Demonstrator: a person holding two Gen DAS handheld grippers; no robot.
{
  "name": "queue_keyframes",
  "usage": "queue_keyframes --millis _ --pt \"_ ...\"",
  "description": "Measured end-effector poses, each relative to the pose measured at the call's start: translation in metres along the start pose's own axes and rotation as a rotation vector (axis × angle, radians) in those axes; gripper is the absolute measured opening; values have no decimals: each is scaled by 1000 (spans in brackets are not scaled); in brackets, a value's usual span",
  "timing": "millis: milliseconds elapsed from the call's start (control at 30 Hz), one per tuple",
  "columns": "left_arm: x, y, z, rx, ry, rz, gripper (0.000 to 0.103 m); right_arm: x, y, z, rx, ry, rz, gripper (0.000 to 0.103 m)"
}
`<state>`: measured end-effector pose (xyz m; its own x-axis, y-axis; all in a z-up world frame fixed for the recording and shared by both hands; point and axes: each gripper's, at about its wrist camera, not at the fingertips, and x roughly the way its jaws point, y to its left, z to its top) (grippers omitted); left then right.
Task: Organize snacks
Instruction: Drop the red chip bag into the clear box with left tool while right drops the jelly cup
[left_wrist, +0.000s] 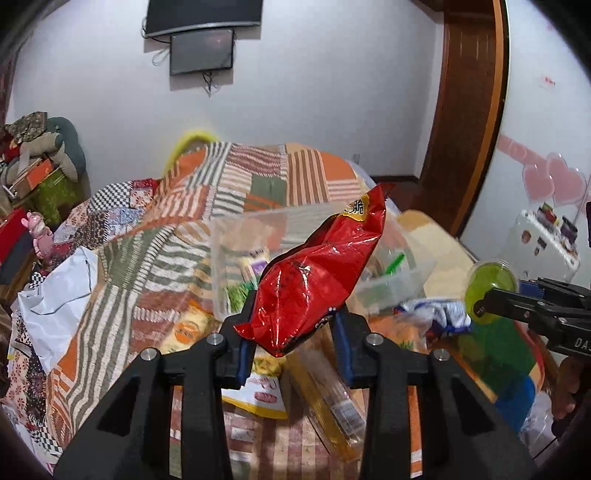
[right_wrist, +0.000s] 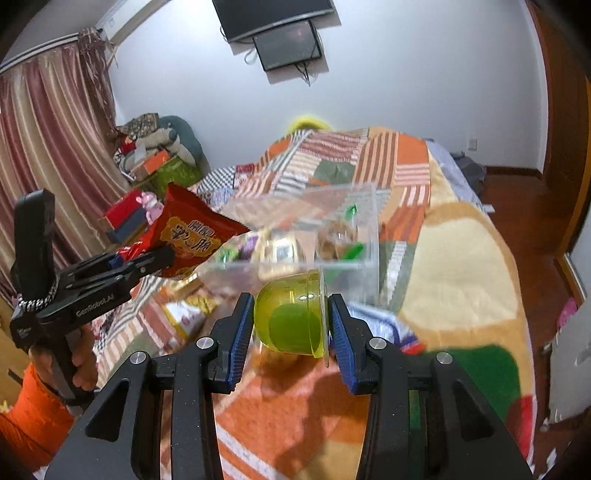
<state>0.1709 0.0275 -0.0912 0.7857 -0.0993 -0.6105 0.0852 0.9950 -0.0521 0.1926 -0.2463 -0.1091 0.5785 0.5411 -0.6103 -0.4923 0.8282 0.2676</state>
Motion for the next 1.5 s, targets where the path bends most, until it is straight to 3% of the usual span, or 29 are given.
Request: queue_keyframes --millis 200,400,667,1067,1233,1500 --pt "-6 12 19 -35 -53 22 36 8 2 24 -21 -53 -1 38" --pt "6 25 33 -85 -57 41 36 30 5 45 -39 -71 -10 38" --pt "46 44 41 -136 7 67 36 72 4 55 -36 5 3 38" --pt "110 58 38 -202 129 37 37 124 2 60 -68 136 -25 38" --pt "120 57 35 -191 145 57 40 130 -1 58 -48 165 -29 40" --pt "102 63 34 -203 125 42 44 105 4 65 -83 100 -59 41"
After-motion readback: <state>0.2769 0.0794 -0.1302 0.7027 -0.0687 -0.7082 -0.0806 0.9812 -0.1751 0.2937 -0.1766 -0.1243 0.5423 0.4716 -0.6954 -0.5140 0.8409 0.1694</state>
